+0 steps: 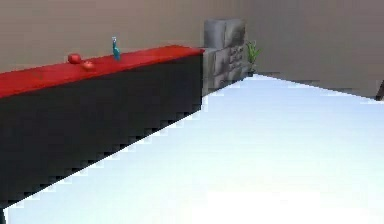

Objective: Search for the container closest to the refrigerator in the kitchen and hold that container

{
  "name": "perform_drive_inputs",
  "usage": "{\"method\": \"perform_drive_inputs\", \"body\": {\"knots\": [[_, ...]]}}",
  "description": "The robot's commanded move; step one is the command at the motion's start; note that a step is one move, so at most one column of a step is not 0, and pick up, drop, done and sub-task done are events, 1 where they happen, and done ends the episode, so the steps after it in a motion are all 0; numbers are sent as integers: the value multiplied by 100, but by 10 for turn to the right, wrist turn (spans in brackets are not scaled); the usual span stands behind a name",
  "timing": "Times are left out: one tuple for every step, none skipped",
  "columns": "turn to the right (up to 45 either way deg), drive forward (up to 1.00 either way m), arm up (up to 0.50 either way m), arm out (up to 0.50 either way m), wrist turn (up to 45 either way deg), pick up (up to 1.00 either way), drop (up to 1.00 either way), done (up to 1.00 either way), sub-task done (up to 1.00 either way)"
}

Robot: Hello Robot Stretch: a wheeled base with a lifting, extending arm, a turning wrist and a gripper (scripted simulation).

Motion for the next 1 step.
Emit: {"method": "perform_drive_inputs", "body": {"knots": [[0, 45, 0, 0, 0, 0, 0, 0, 0]]}}
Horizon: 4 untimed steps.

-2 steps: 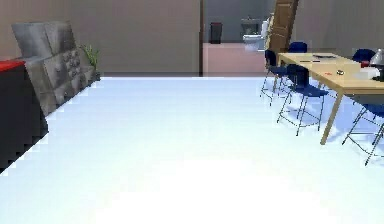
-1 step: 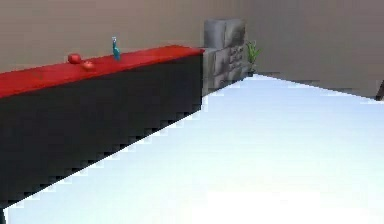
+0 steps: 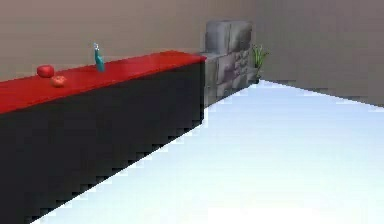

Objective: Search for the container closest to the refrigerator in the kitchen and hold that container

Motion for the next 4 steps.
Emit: {"method": "perform_drive_inputs", "body": {"knots": [[-300, 0, 0, 0, 0, 0, 0, 0, 0], [0, 100, 0, 0, 0, 0, 0, 0, 0], [-180, 0, 0, 0, 0, 0, 0, 0, 0], [0, 5, 0, 0, 0, 0, 0, 0, 0]]}}
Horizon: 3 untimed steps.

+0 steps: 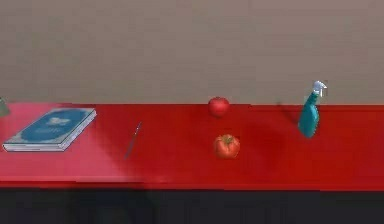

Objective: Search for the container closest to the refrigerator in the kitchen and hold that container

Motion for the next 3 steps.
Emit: {"method": "perform_drive_inputs", "body": {"knots": [[-450, 0, 0, 0, 0, 0, 0, 0, 0], [-450, 0, 0, 0, 0, 0, 0, 0, 0], [0, 25, 0, 0, 0, 0, 0, 0, 0]]}}
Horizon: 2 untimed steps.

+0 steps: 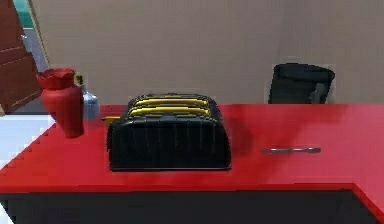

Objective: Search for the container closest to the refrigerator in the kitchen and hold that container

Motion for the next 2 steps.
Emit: {"method": "perform_drive_inputs", "body": {"knots": [[-450, 0, 0, 0, 0, 0, 0, 0, 0], [-450, 0, 0, 0, 0, 0, 0, 0, 0]]}}
